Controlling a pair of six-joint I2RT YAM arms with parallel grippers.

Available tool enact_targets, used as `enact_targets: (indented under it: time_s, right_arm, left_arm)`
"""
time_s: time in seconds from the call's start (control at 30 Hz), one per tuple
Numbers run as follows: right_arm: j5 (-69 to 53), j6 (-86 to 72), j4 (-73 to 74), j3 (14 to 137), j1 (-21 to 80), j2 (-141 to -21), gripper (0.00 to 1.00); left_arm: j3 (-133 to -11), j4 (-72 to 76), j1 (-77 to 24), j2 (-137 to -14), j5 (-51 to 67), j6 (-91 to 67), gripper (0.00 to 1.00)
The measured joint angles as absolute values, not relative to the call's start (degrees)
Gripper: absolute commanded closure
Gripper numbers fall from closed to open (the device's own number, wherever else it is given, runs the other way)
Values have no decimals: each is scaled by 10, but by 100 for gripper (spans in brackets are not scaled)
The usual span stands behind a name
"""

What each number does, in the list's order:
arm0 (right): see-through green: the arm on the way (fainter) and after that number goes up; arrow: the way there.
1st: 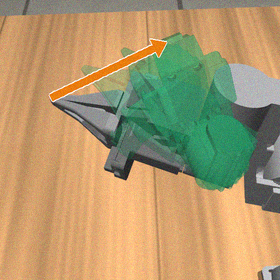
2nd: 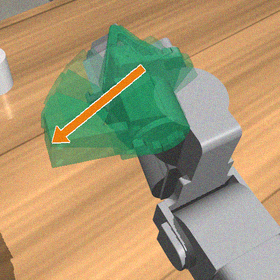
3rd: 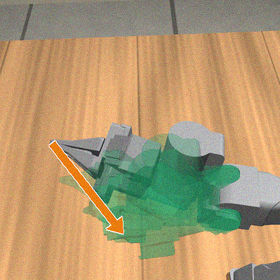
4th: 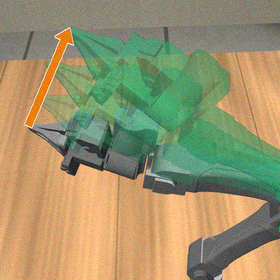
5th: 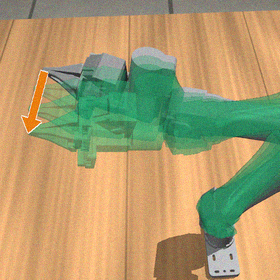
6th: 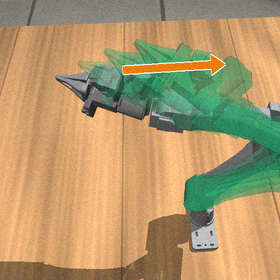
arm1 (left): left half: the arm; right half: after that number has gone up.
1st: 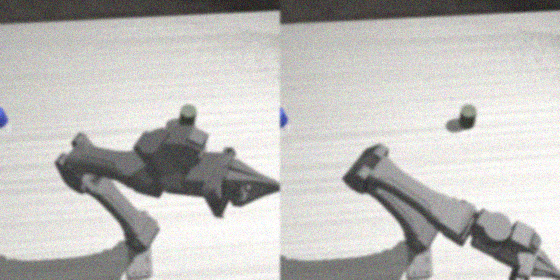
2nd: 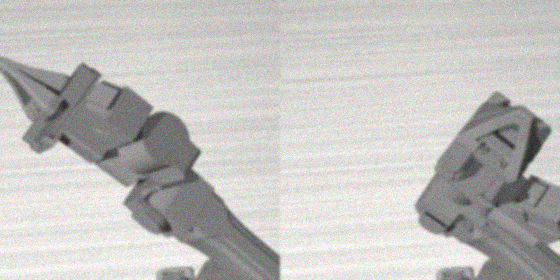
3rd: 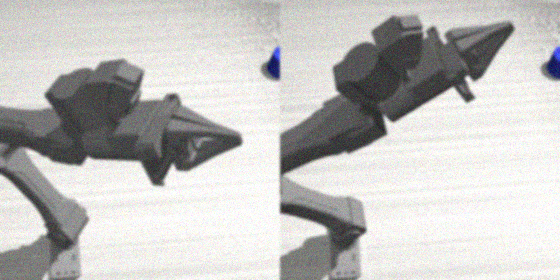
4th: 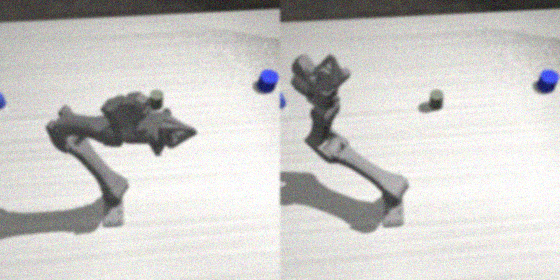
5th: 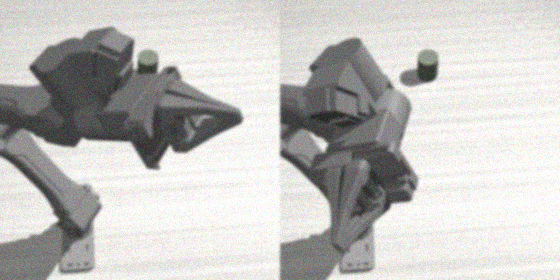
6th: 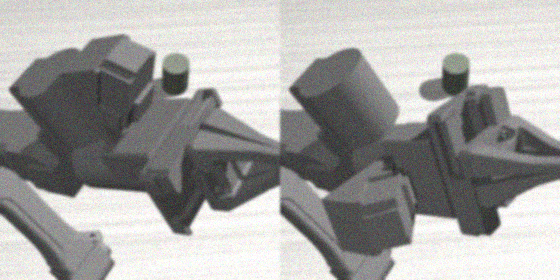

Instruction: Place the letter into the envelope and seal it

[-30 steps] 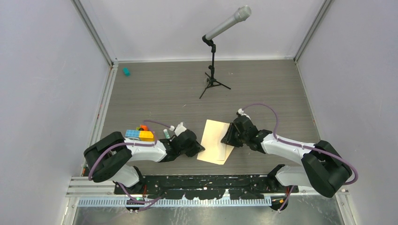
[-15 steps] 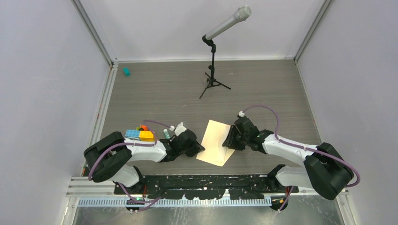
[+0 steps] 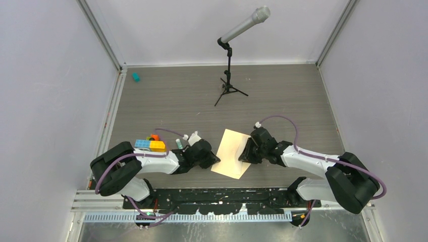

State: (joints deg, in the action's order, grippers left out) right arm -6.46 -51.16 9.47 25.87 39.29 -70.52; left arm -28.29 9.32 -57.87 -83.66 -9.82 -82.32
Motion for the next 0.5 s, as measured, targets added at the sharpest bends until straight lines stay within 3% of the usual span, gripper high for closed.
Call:
enact_targets:
  time_s: [0.27, 0.5]
  right_arm:
    - [-65, -531, 67, 256, 395, -724, 99]
    - [-51, -533, 60, 256, 397, -726, 99]
  left_arm:
    - [-284, 93, -579, -837, -97, -818, 100]
    - [-285, 90, -579, -834, -96, -806, 100]
